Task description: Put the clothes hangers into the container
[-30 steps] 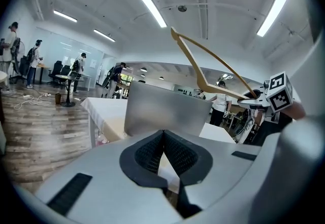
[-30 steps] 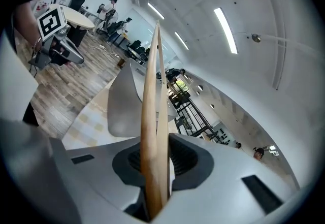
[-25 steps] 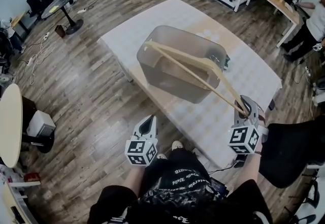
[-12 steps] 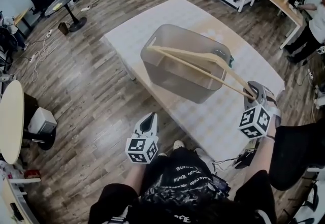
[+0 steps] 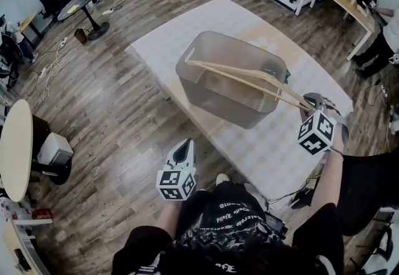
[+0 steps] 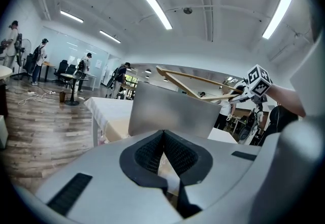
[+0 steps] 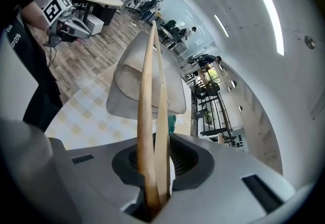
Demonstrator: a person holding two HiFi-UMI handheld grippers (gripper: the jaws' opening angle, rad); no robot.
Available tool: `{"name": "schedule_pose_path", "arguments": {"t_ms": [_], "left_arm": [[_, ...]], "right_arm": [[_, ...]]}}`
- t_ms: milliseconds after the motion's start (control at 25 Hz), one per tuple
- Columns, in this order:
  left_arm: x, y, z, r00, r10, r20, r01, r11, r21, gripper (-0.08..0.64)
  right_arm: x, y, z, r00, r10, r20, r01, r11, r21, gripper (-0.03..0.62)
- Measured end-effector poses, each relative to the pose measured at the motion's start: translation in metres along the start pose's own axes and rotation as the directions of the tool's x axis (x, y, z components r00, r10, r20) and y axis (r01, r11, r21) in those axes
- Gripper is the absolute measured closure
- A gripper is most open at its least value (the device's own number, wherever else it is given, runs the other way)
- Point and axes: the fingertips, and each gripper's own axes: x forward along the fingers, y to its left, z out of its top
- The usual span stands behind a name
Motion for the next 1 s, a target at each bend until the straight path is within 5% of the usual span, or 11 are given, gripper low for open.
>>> {"name": "schedule_pose_path", "arguments": {"t_ms": [200, 1000], "left_arm": [[0.004, 0.000, -0.001, 1.000, -0.004, -0.005, 0.004, 1.000, -0.002, 0.540], [0.003, 0.020, -0.003, 0.999, 0.044, -0.013, -0.044, 0.999, -0.012, 0.540]], "right_arm": [[0.013, 0.000, 0.003, 0.995, 0.093, -0.029, -0.095, 0.994, -0.051, 0.525], [0.062, -0.007, 0.032, 0.963, 0.234, -0.131, -0.256, 0.948, -0.190, 0.529]]}}
